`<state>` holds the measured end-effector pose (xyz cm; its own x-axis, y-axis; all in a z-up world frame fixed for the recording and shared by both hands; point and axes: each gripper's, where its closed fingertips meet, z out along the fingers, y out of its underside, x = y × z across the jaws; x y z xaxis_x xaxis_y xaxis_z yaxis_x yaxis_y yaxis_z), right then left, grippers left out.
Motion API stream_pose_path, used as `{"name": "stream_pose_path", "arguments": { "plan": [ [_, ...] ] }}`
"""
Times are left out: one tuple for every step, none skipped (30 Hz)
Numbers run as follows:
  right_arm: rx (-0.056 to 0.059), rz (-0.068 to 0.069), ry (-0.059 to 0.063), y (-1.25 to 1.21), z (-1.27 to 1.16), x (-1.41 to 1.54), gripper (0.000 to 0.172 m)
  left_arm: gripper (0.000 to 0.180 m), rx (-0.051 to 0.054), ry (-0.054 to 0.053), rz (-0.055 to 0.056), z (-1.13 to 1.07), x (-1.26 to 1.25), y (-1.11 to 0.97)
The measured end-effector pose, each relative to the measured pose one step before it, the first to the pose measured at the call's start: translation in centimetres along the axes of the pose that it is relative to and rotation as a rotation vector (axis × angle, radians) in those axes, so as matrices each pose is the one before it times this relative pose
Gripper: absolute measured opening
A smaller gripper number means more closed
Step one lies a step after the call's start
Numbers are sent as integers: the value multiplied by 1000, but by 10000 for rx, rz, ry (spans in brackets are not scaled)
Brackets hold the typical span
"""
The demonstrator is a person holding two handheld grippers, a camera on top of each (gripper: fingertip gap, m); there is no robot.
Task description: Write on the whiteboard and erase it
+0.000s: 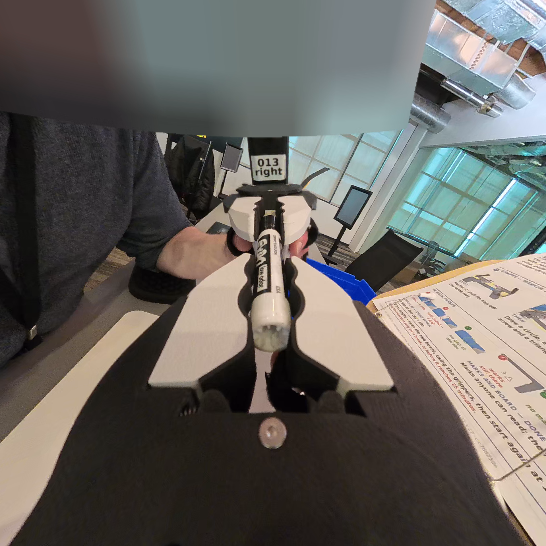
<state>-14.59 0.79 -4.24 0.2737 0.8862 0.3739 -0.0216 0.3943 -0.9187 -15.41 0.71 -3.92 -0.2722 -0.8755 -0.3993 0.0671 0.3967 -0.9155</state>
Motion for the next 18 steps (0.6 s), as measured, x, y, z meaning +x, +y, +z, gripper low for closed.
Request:
{"name": "stream_pose_path", "arguments": {
  "plan": [
    [80, 41, -112, -174, -98, -134, 21, 18, -3, -50, -52, 102, 141, -207],
    [60, 26, -95, -153, -75, -123, 21, 18, -41, -46, -9, 59, 106, -140],
    [18, 25, -54, -70, -25, -81, 21, 18, 16, -33, -11, -10, 75, -197],
    [153, 113, -94, -238, -232, -38, 21, 19, 359, -68, -161, -467, -152, -731],
    [546, 245, 56, -861, -1195, 558, 21, 18, 856, -262, -478, -1560, -988, -1801],
    [565, 353, 575, -1221, -2251, 1807, 21, 17, 224, -565, 138, -1723, -1474, -1482],
    [-478, -463, 448, -7, -1565, 1178, 21, 18, -646, -687, 802, -1013, -1308, 73],
    [-572, -445, 289, 444, -643, 577, 21, 18, -152, -256, 254, -412, -570, 155],
    [18, 13, -41, -105, -112, -36, 21, 18, 42, 208, -213, 12, 42, 242],
    [-214, -34, -74, 409, 204, -150, 21, 18, -378, 21, 22, 244, -235, 884],
    [-322, -89, 23, 691, 239, 47, 21, 18, -390, -153, 39, 172, -580, 935],
    [-145, 67, -60, 485, 187, -39, 21, 19, -364, 137, -214, 133, -353, 938],
    [-10, 92, -91, 215, 133, -131, 21, 18, -229, 76, -98, 28, -358, 790],
    [-130, -20, -27, 277, 192, -60, 21, 18, -112, -195, -23, -47, -621, 555],
    [-256, -89, 25, 373, 225, 26, 21, 18, -126, -87, -201, 24, -496, 475],
    [-182, -26, 4, 241, 168, -5, 22, 19, -112, 91, -188, 57, -151, 337],
    [-16, -15, 37, -12, 136, 2, 22, 19, -46, -50, 122, -2, -80, 169],
    [-30, -19, -56, 18, 149, -143, 22, 19, -110, -145, 225, 31, -113, 209]
  ]
}}
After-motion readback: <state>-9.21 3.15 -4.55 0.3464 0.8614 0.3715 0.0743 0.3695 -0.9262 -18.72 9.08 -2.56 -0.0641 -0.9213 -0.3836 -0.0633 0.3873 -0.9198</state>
